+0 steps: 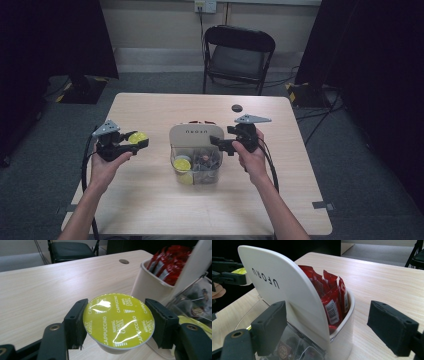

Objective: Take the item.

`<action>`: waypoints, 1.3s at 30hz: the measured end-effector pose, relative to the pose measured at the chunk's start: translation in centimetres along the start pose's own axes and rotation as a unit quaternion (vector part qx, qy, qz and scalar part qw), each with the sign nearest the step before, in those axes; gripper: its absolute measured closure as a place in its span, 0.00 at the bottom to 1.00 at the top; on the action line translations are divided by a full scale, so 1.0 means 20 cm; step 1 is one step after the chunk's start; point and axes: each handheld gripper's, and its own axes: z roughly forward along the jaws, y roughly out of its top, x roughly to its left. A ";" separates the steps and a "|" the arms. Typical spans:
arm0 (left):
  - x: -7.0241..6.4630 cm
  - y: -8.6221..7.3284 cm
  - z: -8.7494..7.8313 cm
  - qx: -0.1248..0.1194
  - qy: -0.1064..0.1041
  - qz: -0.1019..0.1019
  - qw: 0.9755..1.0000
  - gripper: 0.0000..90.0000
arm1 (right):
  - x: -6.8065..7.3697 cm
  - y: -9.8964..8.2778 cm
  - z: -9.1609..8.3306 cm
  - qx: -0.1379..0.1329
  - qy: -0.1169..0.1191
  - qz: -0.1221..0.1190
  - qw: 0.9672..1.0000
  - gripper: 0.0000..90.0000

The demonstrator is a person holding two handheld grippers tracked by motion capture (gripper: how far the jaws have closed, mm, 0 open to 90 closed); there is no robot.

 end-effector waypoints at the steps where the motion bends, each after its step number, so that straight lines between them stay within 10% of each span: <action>1: 0.01 -0.01 0.01 0.002 0.002 -0.001 1.000 0.42 | 0.00 0.00 0.00 0.000 0.000 0.000 1.000 0.17; 17: 0.15 -0.13 0.13 0.038 0.008 -0.037 0.999 0.42 | -0.01 0.00 0.00 0.002 -0.003 0.001 1.000 0.17; 39: 0.21 -0.27 0.28 0.096 0.026 -0.032 0.995 0.42 | -0.01 0.00 0.00 0.003 -0.002 0.003 1.000 0.17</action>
